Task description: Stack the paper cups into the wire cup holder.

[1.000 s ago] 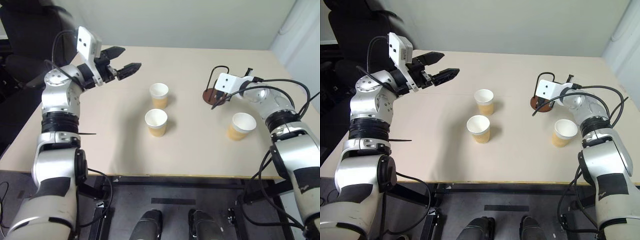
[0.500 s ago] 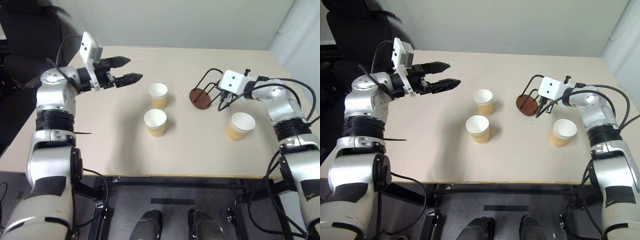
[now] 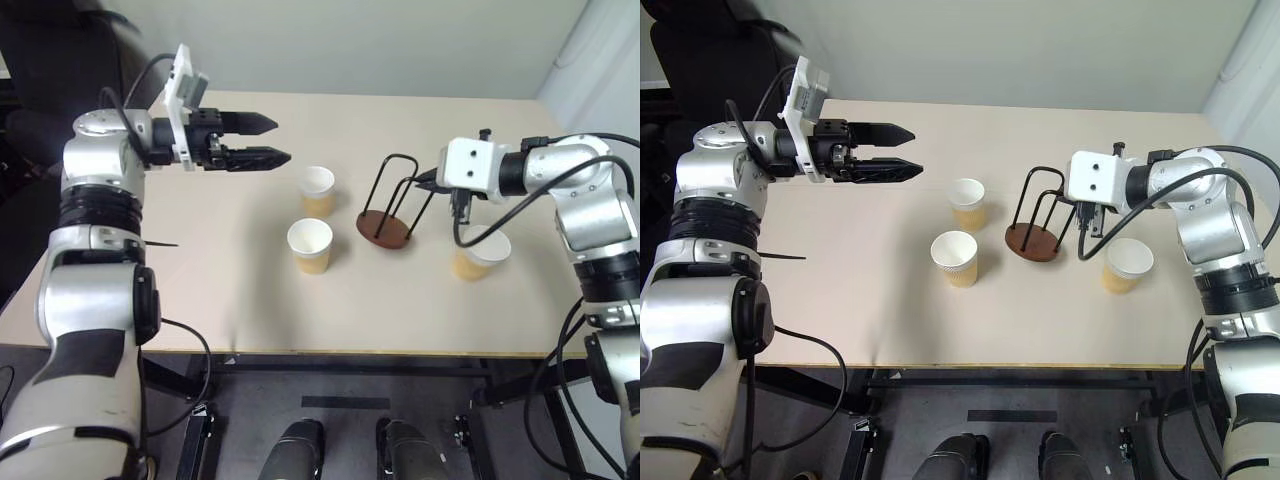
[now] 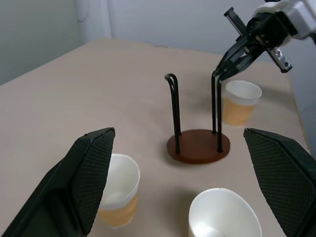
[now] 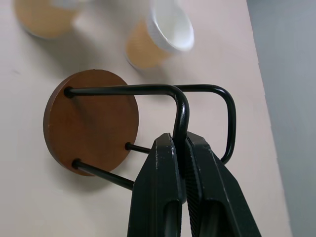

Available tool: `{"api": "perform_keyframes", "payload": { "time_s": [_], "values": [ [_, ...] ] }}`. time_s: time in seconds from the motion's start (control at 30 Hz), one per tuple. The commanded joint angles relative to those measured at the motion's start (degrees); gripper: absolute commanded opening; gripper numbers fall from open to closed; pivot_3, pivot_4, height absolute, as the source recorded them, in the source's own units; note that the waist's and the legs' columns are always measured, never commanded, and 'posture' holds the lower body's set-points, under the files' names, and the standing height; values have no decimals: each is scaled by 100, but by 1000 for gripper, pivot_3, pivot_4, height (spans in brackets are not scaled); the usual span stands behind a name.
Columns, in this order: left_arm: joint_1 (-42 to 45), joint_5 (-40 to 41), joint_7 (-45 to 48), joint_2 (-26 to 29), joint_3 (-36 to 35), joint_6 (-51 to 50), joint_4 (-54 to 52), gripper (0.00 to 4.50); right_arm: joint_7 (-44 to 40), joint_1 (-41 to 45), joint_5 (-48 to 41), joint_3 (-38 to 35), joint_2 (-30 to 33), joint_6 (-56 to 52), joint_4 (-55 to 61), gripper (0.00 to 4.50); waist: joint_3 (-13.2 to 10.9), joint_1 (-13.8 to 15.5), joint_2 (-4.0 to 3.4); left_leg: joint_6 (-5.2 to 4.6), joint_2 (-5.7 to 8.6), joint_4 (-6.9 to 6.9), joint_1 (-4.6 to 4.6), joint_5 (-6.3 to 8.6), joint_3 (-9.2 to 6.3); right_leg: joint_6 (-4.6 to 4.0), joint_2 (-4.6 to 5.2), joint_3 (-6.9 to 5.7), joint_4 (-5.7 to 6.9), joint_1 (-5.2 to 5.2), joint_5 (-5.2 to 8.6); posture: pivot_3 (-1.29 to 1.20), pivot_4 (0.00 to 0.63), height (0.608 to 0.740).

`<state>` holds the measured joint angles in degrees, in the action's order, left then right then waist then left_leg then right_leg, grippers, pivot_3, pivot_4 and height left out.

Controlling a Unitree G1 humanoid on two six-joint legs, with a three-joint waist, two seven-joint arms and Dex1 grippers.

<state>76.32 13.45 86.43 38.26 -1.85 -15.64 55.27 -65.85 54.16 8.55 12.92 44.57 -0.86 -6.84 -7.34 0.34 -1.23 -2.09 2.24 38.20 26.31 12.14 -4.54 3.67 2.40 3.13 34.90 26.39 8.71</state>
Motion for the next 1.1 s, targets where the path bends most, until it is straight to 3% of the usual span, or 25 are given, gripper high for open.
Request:
{"api": "perform_keyframes", "payload": {
  "time_s": [0.03,0.47,1.1],
  "values": [
    [162,16,150,62,-61,52,-63,4500,150,-330,236,25,177,307,687,18,0,2,0,-2,0,1,0,1,0,0,0,0,-1,-1,0,0,150,740],
    [138,8,248,61,-58,-21,-143,4500,729,-604,926,90,249,1049,631,18,-1,-14,1,-60,0,19,-4,-3,4,21,0,1,5,-9,-25,0,150,740],
    [82,18,205,104,-82,-66,-211,4500,699,-987,1016,187,-15,605,1264,18,0,-16,3,-60,0,34,-2,-12,7,30,-1,3,3,-14,-36,0,150,740]
  ]
}}
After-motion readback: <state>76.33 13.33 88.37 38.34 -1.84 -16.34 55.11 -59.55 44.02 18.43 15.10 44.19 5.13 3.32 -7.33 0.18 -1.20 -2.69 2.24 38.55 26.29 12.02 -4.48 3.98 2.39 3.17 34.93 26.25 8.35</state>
